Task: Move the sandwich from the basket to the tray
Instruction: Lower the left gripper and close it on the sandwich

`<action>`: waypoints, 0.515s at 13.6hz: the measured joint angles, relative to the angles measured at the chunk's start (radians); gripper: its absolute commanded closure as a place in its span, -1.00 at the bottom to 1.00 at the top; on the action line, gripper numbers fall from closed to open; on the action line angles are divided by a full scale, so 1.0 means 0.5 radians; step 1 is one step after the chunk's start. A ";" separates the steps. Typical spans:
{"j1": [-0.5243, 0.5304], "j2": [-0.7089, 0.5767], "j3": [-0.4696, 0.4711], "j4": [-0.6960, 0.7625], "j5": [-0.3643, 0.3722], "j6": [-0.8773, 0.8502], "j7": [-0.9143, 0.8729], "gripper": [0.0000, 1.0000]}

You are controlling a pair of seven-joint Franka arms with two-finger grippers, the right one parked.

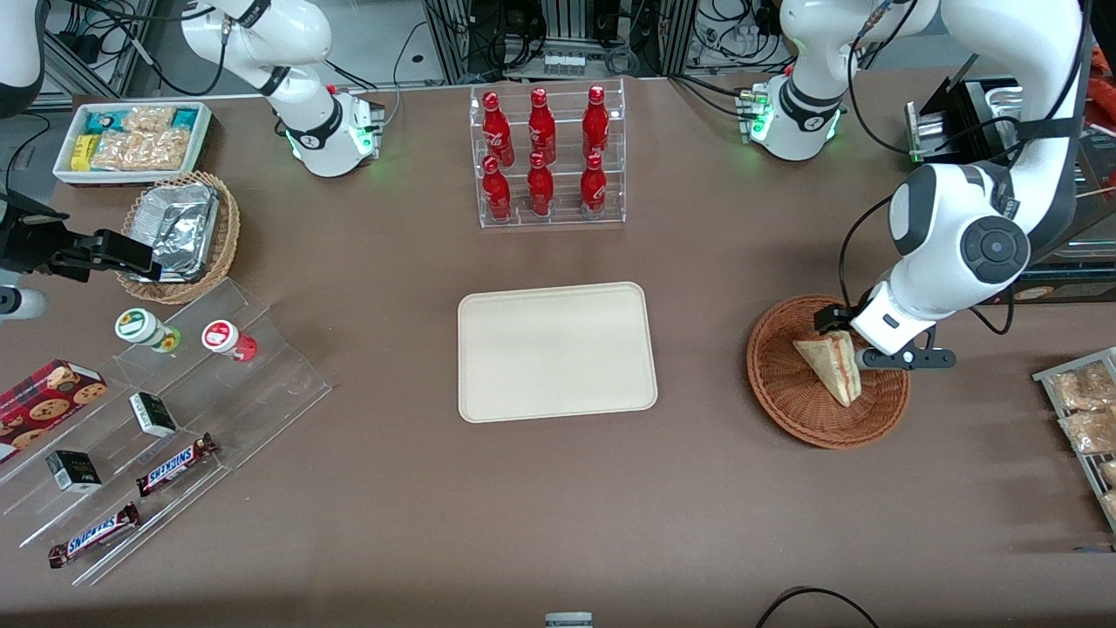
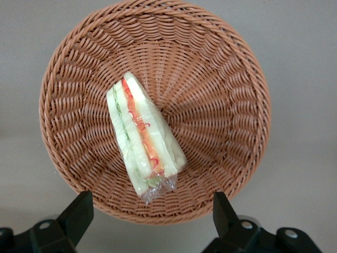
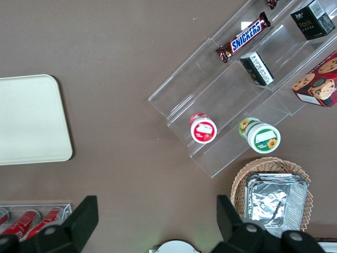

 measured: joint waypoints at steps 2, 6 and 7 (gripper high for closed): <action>0.024 0.000 0.005 -0.067 0.000 0.088 -0.127 -1.00; 0.044 0.026 0.004 -0.101 0.000 0.155 -0.598 -1.00; 0.043 0.048 0.000 -0.105 0.000 0.196 -0.750 -1.00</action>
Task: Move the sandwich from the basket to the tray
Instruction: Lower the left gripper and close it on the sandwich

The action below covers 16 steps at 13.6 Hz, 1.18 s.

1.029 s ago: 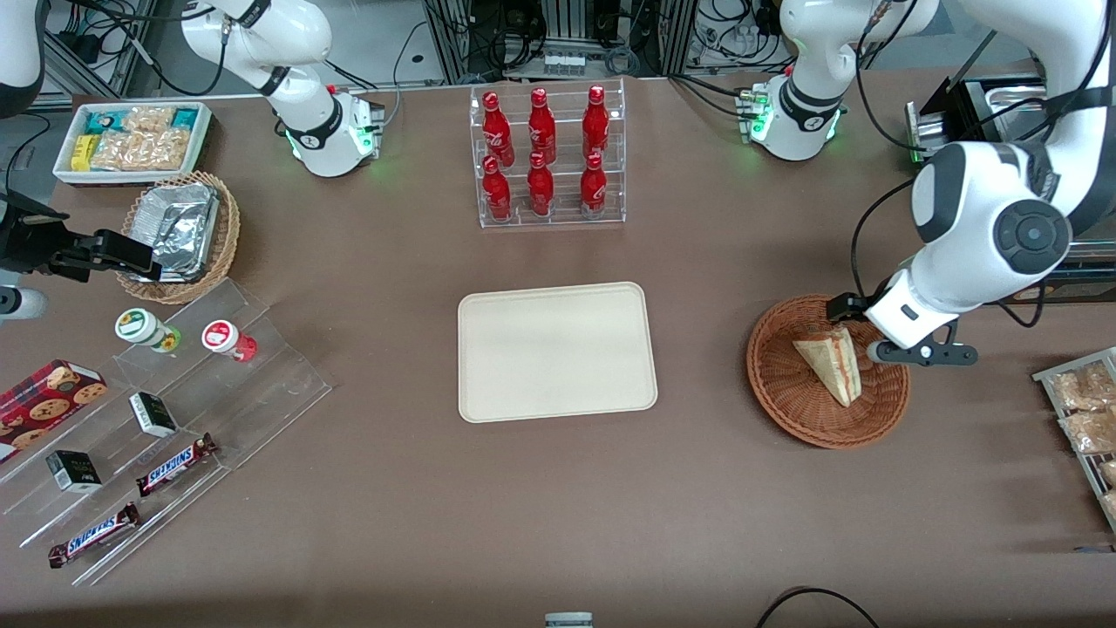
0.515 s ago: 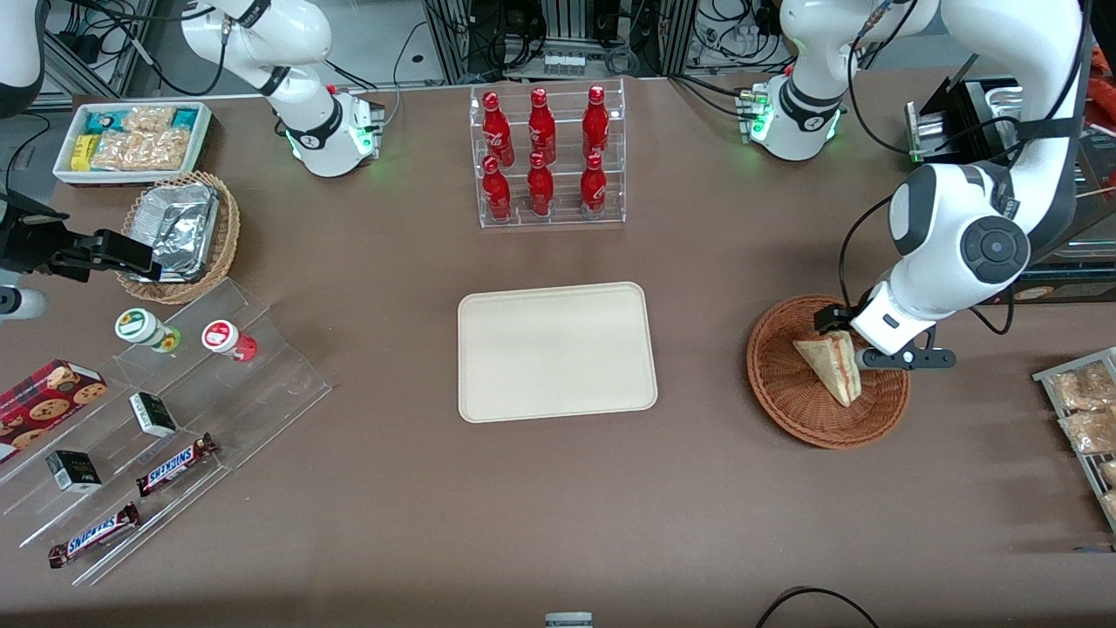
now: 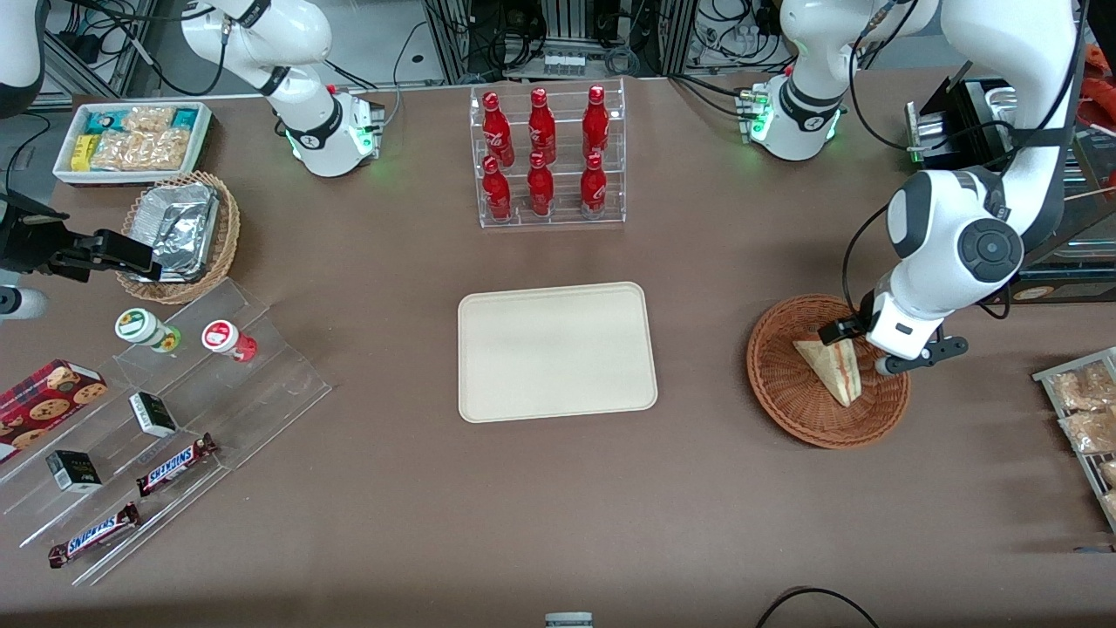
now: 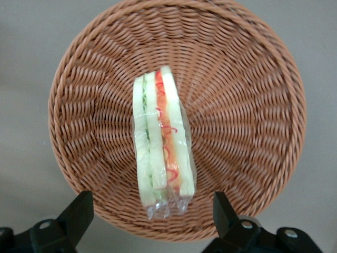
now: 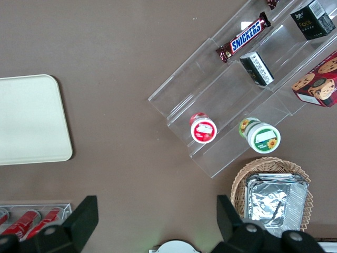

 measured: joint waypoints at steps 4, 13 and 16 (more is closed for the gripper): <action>-0.008 0.116 -0.015 -0.003 0.000 0.115 -0.243 -1.00; -0.005 0.202 -0.013 -0.006 0.000 0.159 -0.254 1.00; -0.005 0.204 -0.013 -0.005 0.002 0.155 -0.253 1.00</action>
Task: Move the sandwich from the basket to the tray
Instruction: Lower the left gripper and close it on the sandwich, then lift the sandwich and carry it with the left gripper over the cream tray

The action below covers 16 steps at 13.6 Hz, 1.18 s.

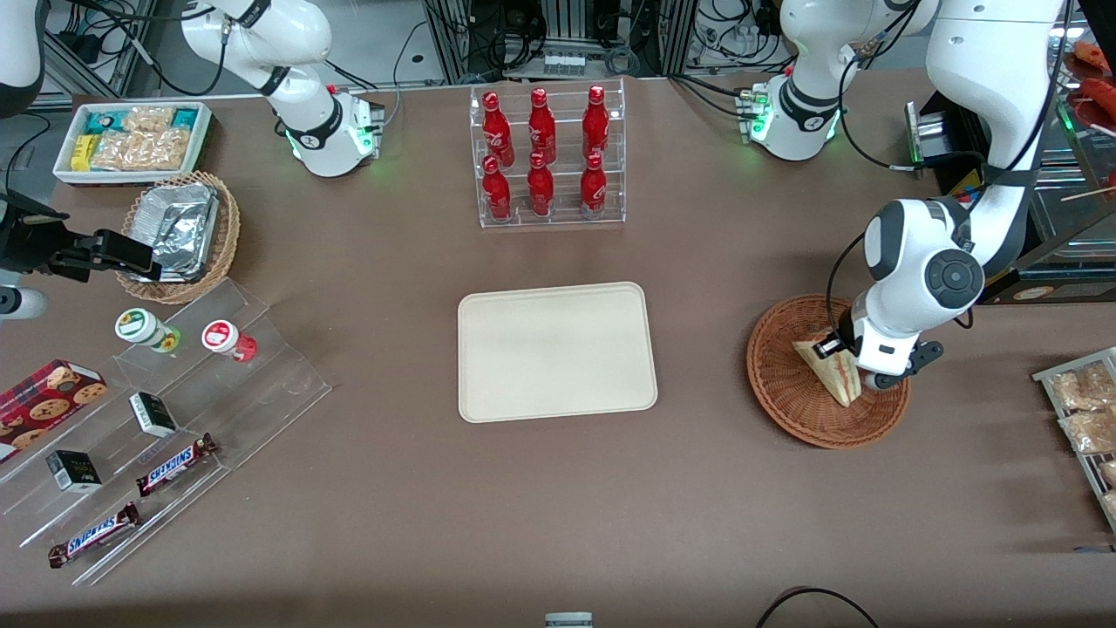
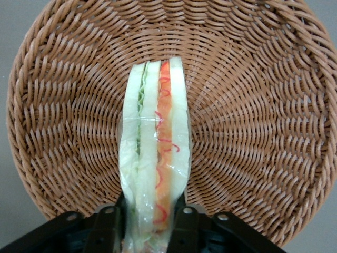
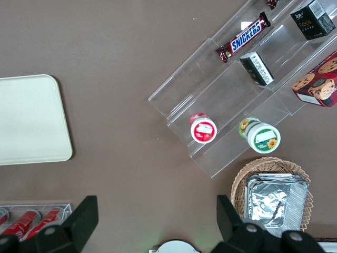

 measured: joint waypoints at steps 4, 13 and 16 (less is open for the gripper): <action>-0.002 -0.059 -0.026 0.083 0.057 -0.207 0.006 1.00; -0.012 -0.113 -0.517 0.552 0.059 -0.891 0.000 1.00; -0.123 -0.027 -0.614 0.599 0.059 -0.878 -0.001 1.00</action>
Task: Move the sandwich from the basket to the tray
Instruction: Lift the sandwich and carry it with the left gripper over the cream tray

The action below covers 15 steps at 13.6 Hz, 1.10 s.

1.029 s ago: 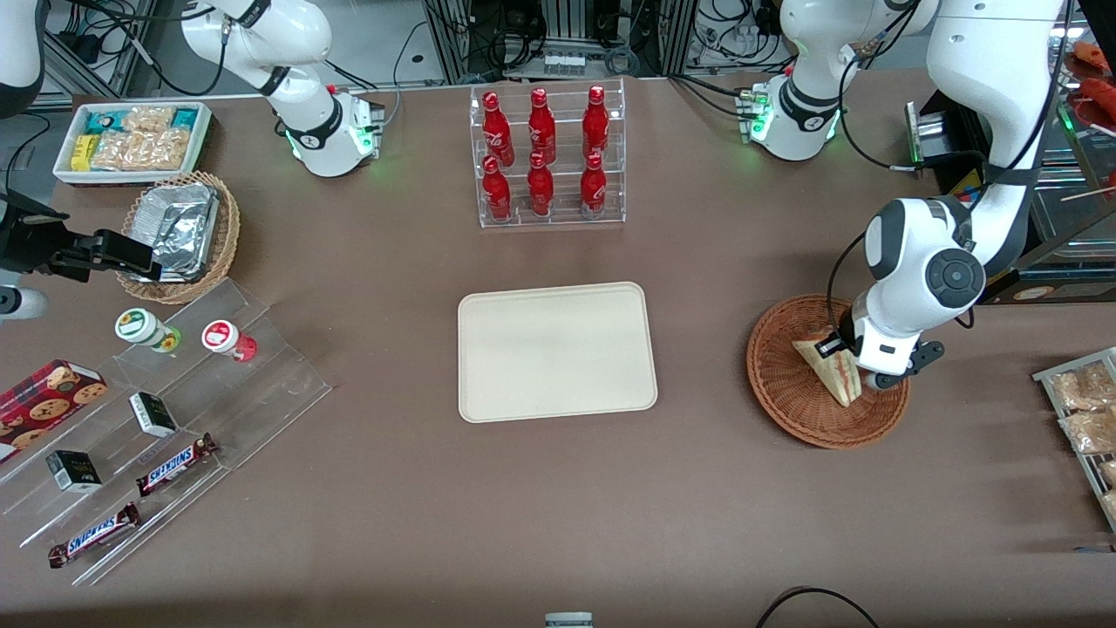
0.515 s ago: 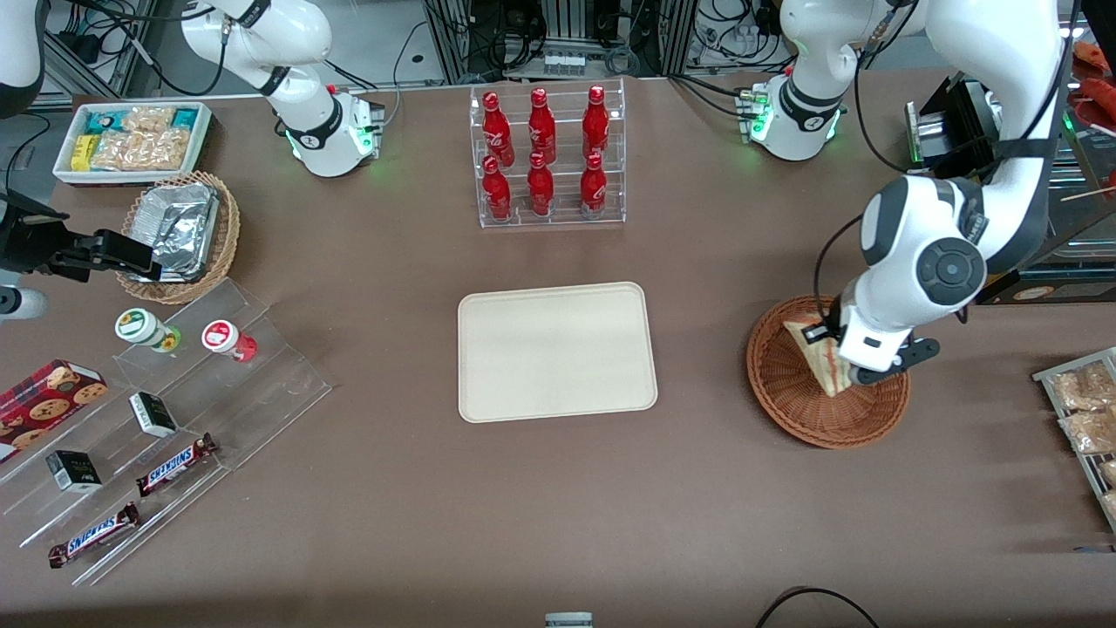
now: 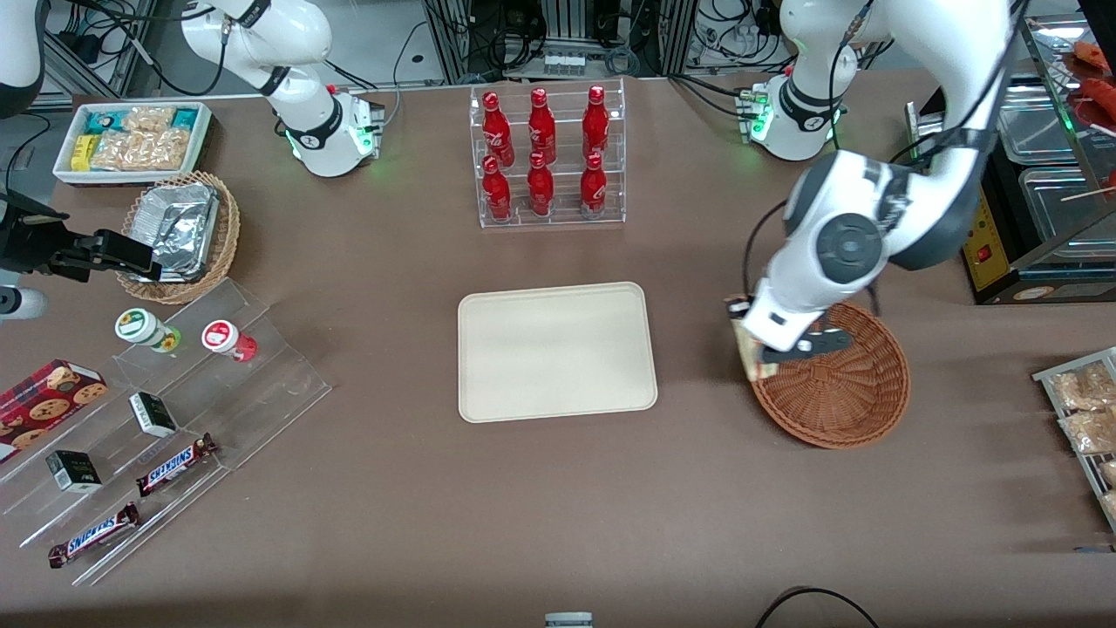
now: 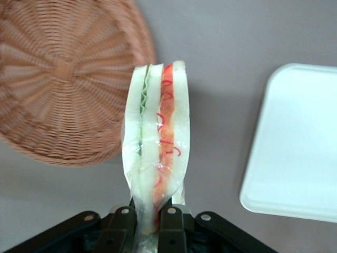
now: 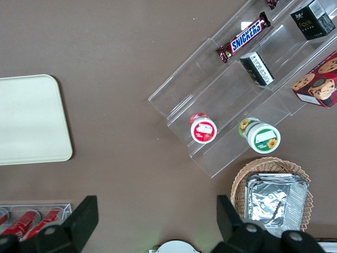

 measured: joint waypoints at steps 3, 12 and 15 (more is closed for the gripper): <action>-0.218 0.116 -0.007 0.138 0.000 0.002 -0.072 1.00; -0.712 0.730 -0.010 0.821 0.107 0.008 -0.550 1.00; -0.812 0.912 -0.009 1.037 0.189 0.009 -0.716 1.00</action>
